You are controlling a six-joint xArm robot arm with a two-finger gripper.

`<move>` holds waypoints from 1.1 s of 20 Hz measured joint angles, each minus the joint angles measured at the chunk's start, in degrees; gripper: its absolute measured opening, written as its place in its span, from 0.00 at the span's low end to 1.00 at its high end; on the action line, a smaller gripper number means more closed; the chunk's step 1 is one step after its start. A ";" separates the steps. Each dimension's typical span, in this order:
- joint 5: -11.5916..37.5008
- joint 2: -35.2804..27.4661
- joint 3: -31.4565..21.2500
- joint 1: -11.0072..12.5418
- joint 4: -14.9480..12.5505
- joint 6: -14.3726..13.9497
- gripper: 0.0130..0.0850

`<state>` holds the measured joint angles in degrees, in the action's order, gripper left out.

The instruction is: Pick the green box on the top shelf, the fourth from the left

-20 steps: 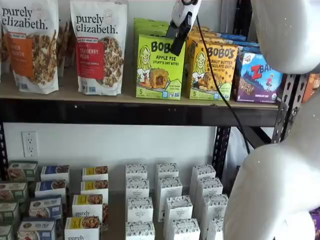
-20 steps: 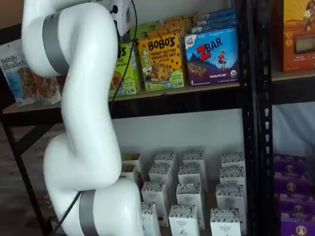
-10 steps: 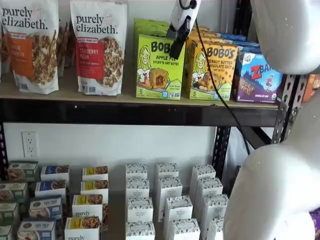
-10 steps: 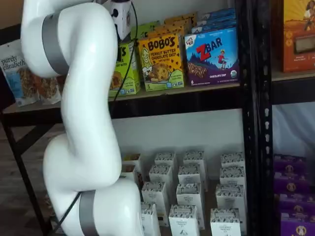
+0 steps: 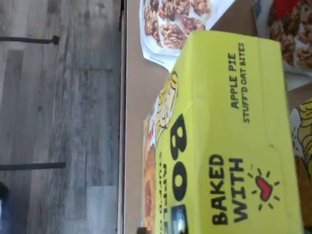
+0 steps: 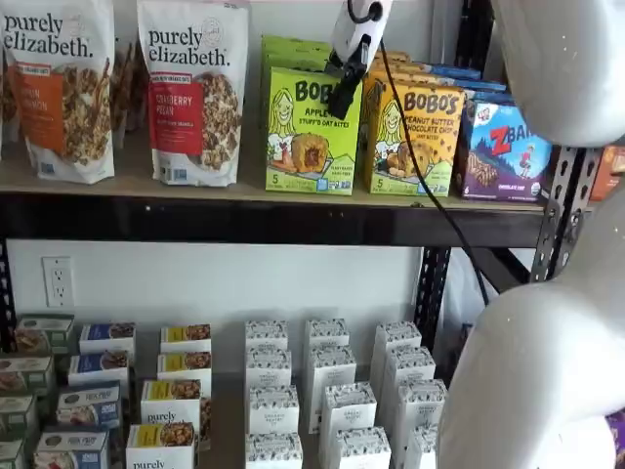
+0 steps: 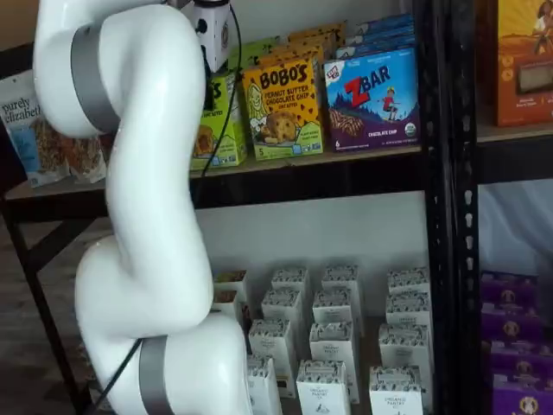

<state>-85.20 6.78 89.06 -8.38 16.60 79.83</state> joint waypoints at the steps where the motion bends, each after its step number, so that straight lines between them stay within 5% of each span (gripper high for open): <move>1: 0.08 0.05 -0.08 -0.03 -0.03 -0.02 0.78; 2: 0.01 0.05 -0.07 -0.04 0.00 -0.03 0.72; 15: -1.64 -0.37 1.36 0.05 -0.34 -0.19 0.72; 22: -1.87 -0.39 1.45 -0.12 -0.34 -0.37 0.50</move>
<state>-87.07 6.39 90.52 -8.50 16.26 79.46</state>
